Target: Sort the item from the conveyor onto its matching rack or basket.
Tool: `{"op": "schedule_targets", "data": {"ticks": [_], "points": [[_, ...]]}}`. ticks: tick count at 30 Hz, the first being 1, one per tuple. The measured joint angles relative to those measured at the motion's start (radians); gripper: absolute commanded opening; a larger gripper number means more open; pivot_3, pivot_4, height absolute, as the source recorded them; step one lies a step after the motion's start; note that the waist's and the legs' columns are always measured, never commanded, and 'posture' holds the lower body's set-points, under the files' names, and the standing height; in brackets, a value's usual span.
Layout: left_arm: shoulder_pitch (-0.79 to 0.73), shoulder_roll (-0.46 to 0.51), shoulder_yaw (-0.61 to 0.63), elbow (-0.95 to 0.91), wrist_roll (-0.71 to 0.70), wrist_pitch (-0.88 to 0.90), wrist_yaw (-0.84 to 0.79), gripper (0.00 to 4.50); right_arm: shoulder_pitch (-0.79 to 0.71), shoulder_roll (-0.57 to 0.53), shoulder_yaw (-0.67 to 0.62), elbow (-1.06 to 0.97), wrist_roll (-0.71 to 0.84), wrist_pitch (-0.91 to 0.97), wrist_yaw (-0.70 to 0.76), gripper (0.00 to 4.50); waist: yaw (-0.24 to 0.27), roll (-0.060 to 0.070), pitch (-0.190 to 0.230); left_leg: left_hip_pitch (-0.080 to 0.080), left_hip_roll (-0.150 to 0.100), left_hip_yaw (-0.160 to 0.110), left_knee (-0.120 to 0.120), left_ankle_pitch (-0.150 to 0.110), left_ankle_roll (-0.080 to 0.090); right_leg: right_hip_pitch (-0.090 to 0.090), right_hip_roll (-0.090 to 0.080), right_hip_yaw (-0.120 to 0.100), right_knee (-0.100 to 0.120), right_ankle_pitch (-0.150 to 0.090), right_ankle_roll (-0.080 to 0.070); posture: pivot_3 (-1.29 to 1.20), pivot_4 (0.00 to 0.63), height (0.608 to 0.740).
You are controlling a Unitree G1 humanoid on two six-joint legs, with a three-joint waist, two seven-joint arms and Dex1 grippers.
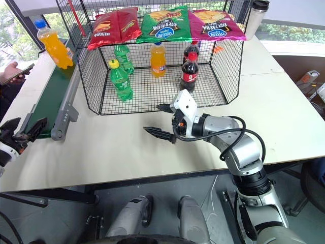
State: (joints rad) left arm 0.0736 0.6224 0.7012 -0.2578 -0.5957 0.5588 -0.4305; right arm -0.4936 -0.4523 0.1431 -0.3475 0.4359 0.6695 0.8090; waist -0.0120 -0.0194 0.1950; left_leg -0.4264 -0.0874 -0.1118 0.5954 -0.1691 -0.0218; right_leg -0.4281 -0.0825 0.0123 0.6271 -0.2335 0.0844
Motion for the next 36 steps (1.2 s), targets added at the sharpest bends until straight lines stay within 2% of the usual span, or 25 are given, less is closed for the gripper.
{"op": "schedule_targets", "data": {"ticks": [16,36], "points": [[-0.016,0.000,-0.016,0.022,0.020,-0.026,0.022,4.50,0.000,-0.002,-0.001,-0.005,0.024,0.003,0.020,4.37,0.000,0.000,0.000,0.000,0.000,0.000,0.000,0.000,0.000,0.000,0.000,0.000,0.000,0.000,0.000,0.00,0.150,0.739],[-0.126,-0.013,-0.067,0.104,0.064,-0.063,0.058,4.50,0.016,-0.040,-0.002,-0.029,0.080,0.015,0.019,4.37,0.001,0.000,0.000,0.000,0.000,0.000,-0.001,0.000,0.000,0.000,0.000,0.000,-0.001,0.000,0.000,0.00,0.150,0.739]]}}
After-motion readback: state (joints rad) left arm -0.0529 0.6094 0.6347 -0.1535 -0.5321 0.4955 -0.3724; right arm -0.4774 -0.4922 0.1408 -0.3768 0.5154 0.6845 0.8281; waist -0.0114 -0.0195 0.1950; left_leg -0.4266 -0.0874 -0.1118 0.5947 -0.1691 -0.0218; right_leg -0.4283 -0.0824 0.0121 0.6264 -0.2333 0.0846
